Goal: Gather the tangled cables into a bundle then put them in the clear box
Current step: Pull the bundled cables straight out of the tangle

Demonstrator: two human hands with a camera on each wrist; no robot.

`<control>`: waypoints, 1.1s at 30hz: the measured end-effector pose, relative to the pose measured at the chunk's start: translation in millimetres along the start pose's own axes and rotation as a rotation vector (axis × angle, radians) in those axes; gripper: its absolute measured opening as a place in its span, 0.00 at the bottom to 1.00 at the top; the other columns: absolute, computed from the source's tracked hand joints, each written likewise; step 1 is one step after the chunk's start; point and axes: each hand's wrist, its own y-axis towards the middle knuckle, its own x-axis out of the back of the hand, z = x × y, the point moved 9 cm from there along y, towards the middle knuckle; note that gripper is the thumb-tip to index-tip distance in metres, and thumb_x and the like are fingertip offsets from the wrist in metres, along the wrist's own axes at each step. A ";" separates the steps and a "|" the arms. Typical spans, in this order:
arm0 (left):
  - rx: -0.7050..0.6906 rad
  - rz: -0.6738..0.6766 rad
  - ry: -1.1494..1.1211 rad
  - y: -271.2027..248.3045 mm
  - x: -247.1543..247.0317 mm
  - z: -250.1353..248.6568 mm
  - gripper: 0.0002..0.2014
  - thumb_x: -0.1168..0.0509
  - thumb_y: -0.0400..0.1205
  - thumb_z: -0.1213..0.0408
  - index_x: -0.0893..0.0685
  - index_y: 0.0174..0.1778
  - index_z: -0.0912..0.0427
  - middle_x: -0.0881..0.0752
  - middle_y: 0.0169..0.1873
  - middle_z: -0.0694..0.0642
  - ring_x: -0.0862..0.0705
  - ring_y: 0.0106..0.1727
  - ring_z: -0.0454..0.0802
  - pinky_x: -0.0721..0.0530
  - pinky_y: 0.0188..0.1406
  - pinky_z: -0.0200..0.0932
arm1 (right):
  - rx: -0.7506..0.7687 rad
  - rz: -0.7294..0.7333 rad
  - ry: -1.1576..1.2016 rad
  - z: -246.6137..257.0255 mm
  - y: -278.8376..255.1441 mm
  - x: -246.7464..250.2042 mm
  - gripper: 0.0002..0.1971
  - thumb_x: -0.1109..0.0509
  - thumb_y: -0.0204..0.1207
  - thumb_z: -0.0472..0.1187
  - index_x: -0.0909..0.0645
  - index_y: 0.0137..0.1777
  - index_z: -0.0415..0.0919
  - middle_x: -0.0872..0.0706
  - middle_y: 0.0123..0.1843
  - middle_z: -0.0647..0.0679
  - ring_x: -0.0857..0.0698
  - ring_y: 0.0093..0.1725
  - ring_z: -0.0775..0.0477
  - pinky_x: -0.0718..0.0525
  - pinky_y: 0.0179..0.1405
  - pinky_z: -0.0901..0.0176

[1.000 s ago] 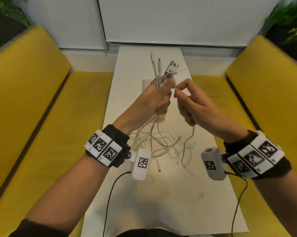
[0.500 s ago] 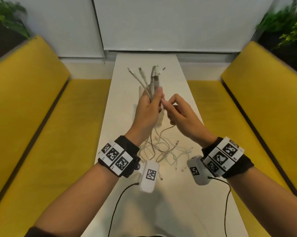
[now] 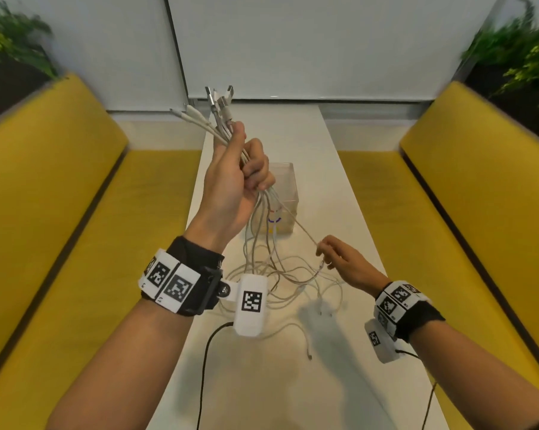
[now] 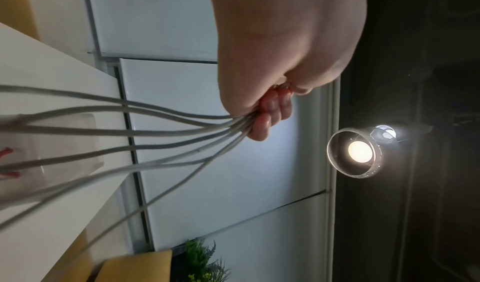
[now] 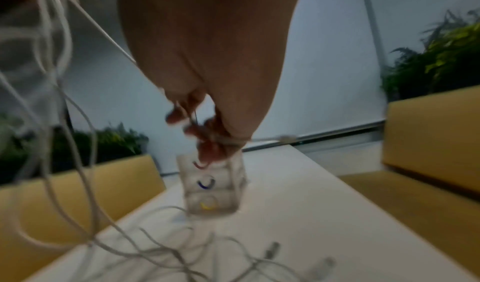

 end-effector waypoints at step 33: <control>-0.088 0.035 -0.023 6.6 -35.0 -53.7 0.22 0.37 0.87 0.58 0.32 0.25 0.51 0.42 0.14 0.45 0.46 0.14 0.42 0.44 0.13 0.38 | 0.195 0.164 0.362 127.4 0.9 24.3 0.27 0.23 0.75 0.40 0.37 0.23 0.45 0.38 0.21 0.54 0.40 0.21 0.51 0.41 0.23 0.57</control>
